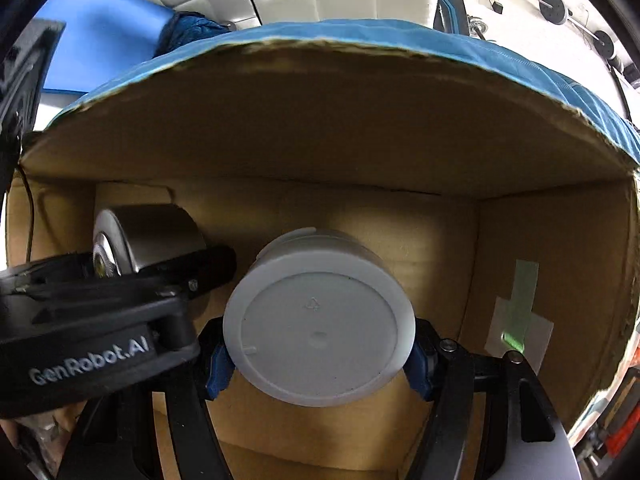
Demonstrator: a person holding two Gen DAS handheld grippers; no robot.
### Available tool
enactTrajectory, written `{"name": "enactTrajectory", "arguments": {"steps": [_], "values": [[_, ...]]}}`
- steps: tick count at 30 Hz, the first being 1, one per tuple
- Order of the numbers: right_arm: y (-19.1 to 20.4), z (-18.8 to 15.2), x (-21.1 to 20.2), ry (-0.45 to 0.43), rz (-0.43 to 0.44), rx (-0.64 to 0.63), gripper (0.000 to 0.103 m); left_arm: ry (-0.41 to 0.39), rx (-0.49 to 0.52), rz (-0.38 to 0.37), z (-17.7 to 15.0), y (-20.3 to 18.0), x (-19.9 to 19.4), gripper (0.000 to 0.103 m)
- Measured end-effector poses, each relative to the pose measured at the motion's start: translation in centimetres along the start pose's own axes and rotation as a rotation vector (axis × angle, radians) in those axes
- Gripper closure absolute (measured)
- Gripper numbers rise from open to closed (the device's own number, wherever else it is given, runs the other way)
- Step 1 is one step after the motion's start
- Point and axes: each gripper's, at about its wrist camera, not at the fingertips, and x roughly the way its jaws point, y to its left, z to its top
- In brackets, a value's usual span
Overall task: Organize rigid objects
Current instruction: 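Carry the silver tin and white jar into the box with both tools, then open both tools to release the tin and jar, then lift out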
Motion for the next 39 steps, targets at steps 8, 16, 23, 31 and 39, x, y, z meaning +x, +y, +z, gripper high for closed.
{"name": "enactTrajectory", "arguments": {"steps": [8, 16, 23, 31, 39], "values": [[-1.4, 1.1, 1.0, 0.029, 0.007, 0.050, 0.032, 0.032, -0.007, 0.010, -0.8, -0.3, -0.3, 0.031], [-1.1, 0.9, -0.3, 0.024, 0.016, 0.051, 0.025, -0.014, 0.012, 0.067, -2.3, -0.8, -3.0, 0.017], [1.5, -0.2, -2.8, -0.013, 0.009, 0.053, 0.009, -0.110, 0.025, 0.147, -5.6, -0.4, -7.0, 0.004], [3.6, -3.9, -5.6, -0.089, -0.039, 0.043, 0.000, -0.204, 0.023, 0.164, -11.2, 0.9, -11.1, 0.000], [3.1, -10.2, -10.1, -0.148, -0.063, 0.036, 0.000, -0.259, 0.021, 0.191, -12.4, 0.3, -12.4, 0.000]]}}
